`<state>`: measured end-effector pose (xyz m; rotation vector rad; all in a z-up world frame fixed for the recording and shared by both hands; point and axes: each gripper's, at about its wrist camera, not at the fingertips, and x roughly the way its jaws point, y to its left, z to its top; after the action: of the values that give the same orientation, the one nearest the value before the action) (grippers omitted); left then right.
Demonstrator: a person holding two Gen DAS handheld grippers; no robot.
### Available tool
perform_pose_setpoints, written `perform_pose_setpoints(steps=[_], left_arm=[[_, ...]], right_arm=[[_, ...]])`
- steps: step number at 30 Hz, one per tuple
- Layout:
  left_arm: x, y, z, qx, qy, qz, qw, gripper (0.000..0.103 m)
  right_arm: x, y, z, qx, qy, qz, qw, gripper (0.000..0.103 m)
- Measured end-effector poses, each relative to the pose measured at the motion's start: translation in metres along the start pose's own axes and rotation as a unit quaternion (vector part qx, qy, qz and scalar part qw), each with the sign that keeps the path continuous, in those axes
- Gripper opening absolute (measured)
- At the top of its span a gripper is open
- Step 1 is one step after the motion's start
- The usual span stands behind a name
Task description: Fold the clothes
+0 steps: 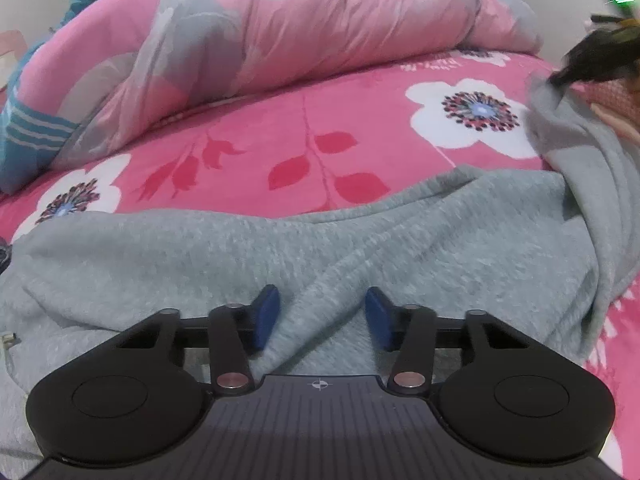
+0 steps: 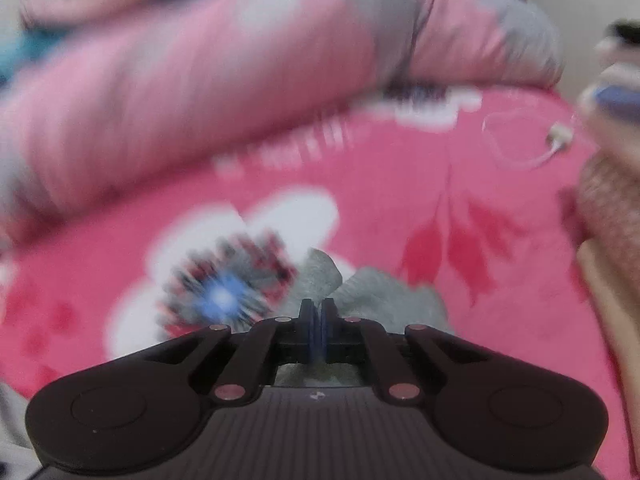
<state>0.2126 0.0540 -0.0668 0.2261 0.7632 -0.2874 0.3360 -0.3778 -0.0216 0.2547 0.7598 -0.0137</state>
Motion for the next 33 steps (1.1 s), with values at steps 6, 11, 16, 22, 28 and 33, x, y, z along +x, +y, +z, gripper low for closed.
perform_pose_setpoints(steps=[6, 11, 16, 22, 28, 33], left_arm=[[-0.025, 0.008, -0.01, -0.018, -0.032, -0.007, 0.9993, 0.029], [-0.057, 0.011, -0.025, -0.012, -0.068, -0.02, 0.9974, 0.029], [-0.071, 0.008, -0.031, -0.001, -0.073, -0.042, 0.9964, 0.035], [-0.059, -0.021, -0.024, -0.009, -0.059, -0.055, 0.9967, 0.06], [-0.044, -0.037, -0.022, -0.026, -0.038, -0.03, 0.9985, 0.062], [-0.044, -0.029, -0.027, -0.034, -0.032, -0.016, 0.9988, 0.062]], right_arm=[[-0.201, -0.036, -0.05, 0.028, -0.16, 0.146, 0.976, 0.0], [-0.343, -0.07, -0.138, 0.045, -0.248, 0.201, 0.947, 0.0], [-0.38, -0.093, -0.216, 0.089, -0.215, 0.161, 0.959, 0.002], [-0.303, -0.074, -0.174, 0.063, -0.149, 0.113, 0.98, 0.077], [-0.162, -0.051, -0.088, 0.054, -0.069, 0.075, 0.993, 0.093], [-0.121, -0.008, -0.075, -0.046, -0.069, 0.075, 0.994, 0.093]])
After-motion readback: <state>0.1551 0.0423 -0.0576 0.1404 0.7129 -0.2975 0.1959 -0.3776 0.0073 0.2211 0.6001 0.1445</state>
